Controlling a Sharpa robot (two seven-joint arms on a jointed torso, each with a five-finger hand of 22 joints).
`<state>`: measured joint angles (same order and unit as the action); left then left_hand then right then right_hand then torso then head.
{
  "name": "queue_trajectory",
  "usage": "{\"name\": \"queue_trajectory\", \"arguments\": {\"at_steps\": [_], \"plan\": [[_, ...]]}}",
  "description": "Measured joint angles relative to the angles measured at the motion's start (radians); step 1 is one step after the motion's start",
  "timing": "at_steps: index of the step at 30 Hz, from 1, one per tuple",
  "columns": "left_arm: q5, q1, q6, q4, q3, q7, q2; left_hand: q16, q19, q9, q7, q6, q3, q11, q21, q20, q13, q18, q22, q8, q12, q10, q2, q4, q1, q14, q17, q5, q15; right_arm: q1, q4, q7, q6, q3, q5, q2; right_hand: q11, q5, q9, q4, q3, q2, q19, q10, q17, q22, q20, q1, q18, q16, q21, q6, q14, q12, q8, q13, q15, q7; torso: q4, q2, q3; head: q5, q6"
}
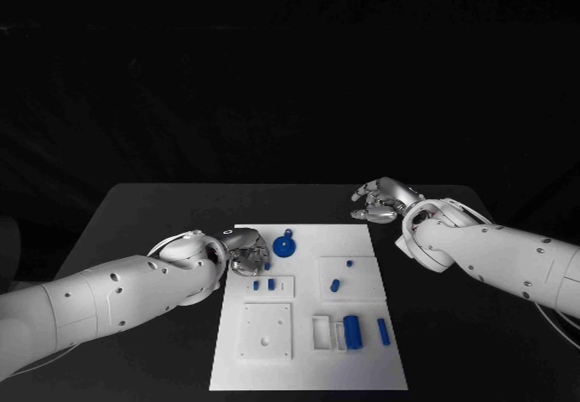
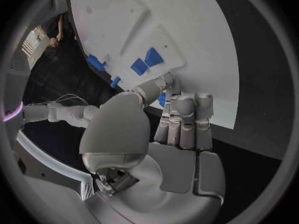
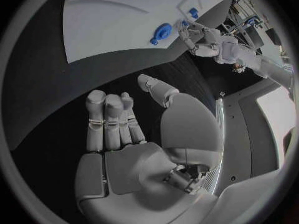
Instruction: Assemble the parts on the task board
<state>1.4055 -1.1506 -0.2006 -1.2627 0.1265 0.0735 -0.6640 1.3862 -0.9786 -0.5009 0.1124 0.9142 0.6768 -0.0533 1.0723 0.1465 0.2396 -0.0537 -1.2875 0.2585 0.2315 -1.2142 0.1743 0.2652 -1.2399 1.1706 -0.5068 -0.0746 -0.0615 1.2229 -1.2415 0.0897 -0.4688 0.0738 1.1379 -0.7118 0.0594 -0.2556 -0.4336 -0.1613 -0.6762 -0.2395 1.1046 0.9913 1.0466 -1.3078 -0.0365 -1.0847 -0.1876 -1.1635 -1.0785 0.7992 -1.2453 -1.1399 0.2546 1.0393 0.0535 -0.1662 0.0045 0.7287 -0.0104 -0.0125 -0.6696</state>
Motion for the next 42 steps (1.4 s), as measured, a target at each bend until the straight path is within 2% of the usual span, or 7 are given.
{"name": "queue_trajectory", "arguments": {"at_steps": [11,17,22,28,34,38,42], "plan": [[-0.003,0.0,-0.022,0.012,-0.001,-0.003,-0.015,0.0,0.004,0.004,0.0,-0.011,0.003,-0.01,0.0,-0.004,-0.008,0.0,0.0,0.0,-0.026,0.04,0.011,0.003,-0.011,-0.008,0.003,0.0,0.013,0.0,-0.015,-0.026,0.026,0.0,-0.013,-0.024,0.001,0.0,0.0,-0.003,0.002,-0.005,-0.032,-0.032,-0.026,0.0,0.014,0.005,0.0,0.042,0.032,0.002,0.029,0.047,0.0,-0.044,-0.005,-0.002,-0.0007,0.0,-0.0005,0.002,0.005],[-0.046,0.0,-0.043,0.011,-0.008,-0.013,-0.036,0.0,0.006,0.005,0.004,-0.021,0.005,-0.018,-0.004,-0.007,-0.009,0.001,0.0,0.0,-0.034,0.052,0.012,0.0,-0.012,-0.012,0.006,0.0,0.017,-0.004,-0.049,-0.054,0.095,0.0,-0.014,-0.051,0.016,0.007,-0.011,-0.058,-0.012,0.017,-0.064,-0.101,-0.073,0.0,0.025,0.008,-0.03,0.078,0.066,0.016,0.054,0.454,0.026,-0.357,-0.015,-0.022,-0.0006,0.0,-0.0012,0.008,0.011],[-0.254,-0.004,-0.068,0.008,-0.032,-0.051,-0.059,-0.012,0.014,0.004,0.032,-0.002,0.003,-0.022,-0.016,-0.014,-0.001,0.001,0.005,0.008,-0.027,0.042,0.01,-0.026,0.007,-0.019,0.017,0.0,0.024,-0.016,-0.111,-0.074,0.152,0.001,0.051,-0.077,0.018,0.057,-0.031,-0.099,-0.024,0.048,-0.055,-0.035,-0.093,0.0,0.03,-0.013,-0.037,0.08,0.075,0.052,0.048,0.617,0.054,-0.5,-0.016,-0.015,-0.0007,0.0,-0.0007,0.024,0.013],[-0.595,-0.009,-0.083,-0.009,-0.062,-0.127,-0.082,-0.09,0.067,0.001,0.035,0.001,-0.007,-0.01,-0.078,-0.019,0.014,0.001,0.029,0.021,-0.011,0.014,-0.009,-0.048,0.054,-0.065,0.055,0.0,0.015,-0.025,-0.149,-0.079,0.199,0.002,0.203,-0.101,0.015,0.074,-0.051,-0.116,-0.033,0.042,-0.045,0.053,-0.113,0.0,0.029,-0.026,-0.037,0.076,0.083,0.09,0.041,0.753,0.076,-0.605,-0.016,0.003,-0.0006,0.0,-0.0005,0.034,0.015],[-0.869,-0.023,-0.083,-0.031,-0.063,-0.211,-0.104,-0.336,0.253,-0.006,0.039,0.0,0.0,-0.046,-0.256,-0.066,0.014,-0.008,0.099,0.032,-0.011,0.05,-0.03,-0.029,0.095,-0.219,0.165,-0.006,0.066,-0.047,-0.164,-0.061,0.225,0.007,0.364,-0.1,0.022,0.084,-0.055,-0.116,-0.033,0.029,-0.039,0.081,-0.126,0.0,0.028,-0.04,-0.037,0.073,0.089,0.1,0.035,0.84,0.081,-0.657,-0.018,0.01,-0.0003,0.0,-0.0012,0.037,0.017],[-0.956,-0.025,-0.079,-0.047,-0.063,-0.249,-0.109,-0.527,0.424,-0.007,0.043,-0.02,-0.002,-0.064,-0.378,-0.127,-0.007,0.043,0.131,0.038,-0.034,0.08,-0.035,-0.016,0.101,-0.262,0.233,-0.006,0.129,-0.069,-0.163,-0.034,0.232,0.01,0.445,-0.083,0.025,0.116,-0.048,-0.105,-0.035,0.003,-0.036,0.084,-0.133,0.0,0.031,-0.041,-0.036,0.073,0.097,0.096,0.033,0.876,0.07,-0.677,-0.022,0.006,0.0003,0.0,-0.0012,0.037,0.018],[-1.005,-0.025,-0.075,-0.059,-0.063,-0.269,-0.111,-0.639,0.472,-0.008,0.048,-0.026,-0.003,-0.077,-0.413,-0.165,-0.03,0.046,0.131,0.043,-0.057,0.093,-0.035,-0.014,0.101,-0.287,0.256,-0.006,0.163,-0.085,-0.163,-0.007,0.233,0.01,0.505,-0.067,0.03,0.142,-0.041,-0.088,-0.053,-0.016,-0.027,0.096,-0.14,-0.001,0.029,-0.056,-0.032,0.071,0.101,0.091,0.035,0.901,0.067,-0.691,-0.026,0.001,0.0012,0.0,-0.0012,0.034,0.016]]}}
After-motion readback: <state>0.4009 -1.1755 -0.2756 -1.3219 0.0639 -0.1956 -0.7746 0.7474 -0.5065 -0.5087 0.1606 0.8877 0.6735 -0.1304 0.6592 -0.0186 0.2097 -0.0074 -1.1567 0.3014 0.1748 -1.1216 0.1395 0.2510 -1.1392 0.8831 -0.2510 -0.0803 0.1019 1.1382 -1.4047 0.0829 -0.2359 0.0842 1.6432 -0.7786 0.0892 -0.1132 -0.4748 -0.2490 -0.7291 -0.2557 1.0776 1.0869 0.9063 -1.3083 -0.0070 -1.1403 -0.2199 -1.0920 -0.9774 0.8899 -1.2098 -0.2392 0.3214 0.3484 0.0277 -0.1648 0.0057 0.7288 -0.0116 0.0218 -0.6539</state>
